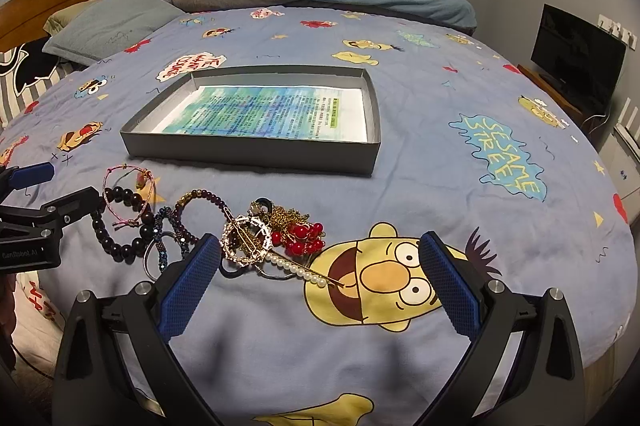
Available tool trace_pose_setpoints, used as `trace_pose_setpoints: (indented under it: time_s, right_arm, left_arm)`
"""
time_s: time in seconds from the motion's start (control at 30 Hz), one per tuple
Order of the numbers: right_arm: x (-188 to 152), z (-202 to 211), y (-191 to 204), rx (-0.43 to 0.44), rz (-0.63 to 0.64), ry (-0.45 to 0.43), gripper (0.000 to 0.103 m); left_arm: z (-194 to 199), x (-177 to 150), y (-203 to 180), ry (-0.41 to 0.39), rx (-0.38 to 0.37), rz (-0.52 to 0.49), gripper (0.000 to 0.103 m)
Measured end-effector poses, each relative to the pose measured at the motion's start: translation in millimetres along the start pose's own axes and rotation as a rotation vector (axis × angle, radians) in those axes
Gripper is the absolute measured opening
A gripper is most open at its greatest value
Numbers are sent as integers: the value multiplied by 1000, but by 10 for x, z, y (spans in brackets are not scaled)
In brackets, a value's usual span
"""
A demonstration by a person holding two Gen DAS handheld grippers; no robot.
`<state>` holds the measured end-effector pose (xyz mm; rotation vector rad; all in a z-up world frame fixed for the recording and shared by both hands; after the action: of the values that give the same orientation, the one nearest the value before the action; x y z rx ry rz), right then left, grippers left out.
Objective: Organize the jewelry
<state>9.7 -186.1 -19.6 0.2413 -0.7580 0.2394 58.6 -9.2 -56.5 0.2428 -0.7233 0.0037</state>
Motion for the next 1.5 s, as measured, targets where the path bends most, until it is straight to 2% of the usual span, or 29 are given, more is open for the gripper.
trace_pose_setpoints:
  time_s: [0.17,0.5,0.7,0.8,0.87,1.1,1.23,1.33,1.43,1.5]
  right_arm:
    - [-40,-61,10,10,-3,10,98]
    - [-102,-248,190,119,48,38,98]
    - [-73,-359,197,145,33,46,98]
    - [-49,-394,214,150,34,45,98]
    - [-36,-427,229,164,33,50,97]
    - [-47,-492,210,181,30,71,78]
    - [-87,-529,303,213,51,90,69]
    - [-111,-561,351,215,68,99,65]
    - [-139,-603,372,227,62,116,55]
    - [-155,-619,380,220,70,120,53]
  left_arm:
    - [-73,-26,32,15,-2,6,98]
    - [-304,-39,243,-5,-15,28,98]
    - [-496,-70,356,27,-34,45,95]
    - [-537,-76,356,30,-56,40,84]
    - [-565,-76,321,38,-75,31,72]
    - [-589,-48,253,23,-91,-3,65]
    - [-636,-48,199,31,-104,-18,54]
    - [-638,-38,145,26,-119,-33,45]
    - [-622,-28,91,17,-125,-54,40]
    - [-614,-26,64,14,-132,-63,37]
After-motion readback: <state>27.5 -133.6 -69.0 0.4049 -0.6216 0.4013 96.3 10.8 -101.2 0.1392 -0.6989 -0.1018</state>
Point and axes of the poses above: each gripper's, at about its wrist camera, not at the fingertips, and z roughly against the way its jaws point, y to its left, x to its top, the point moved 9 cm from there along -z, roughly the way its jaws point, and after that the axes turned 14 degrees about x, right-handed, at the moved point
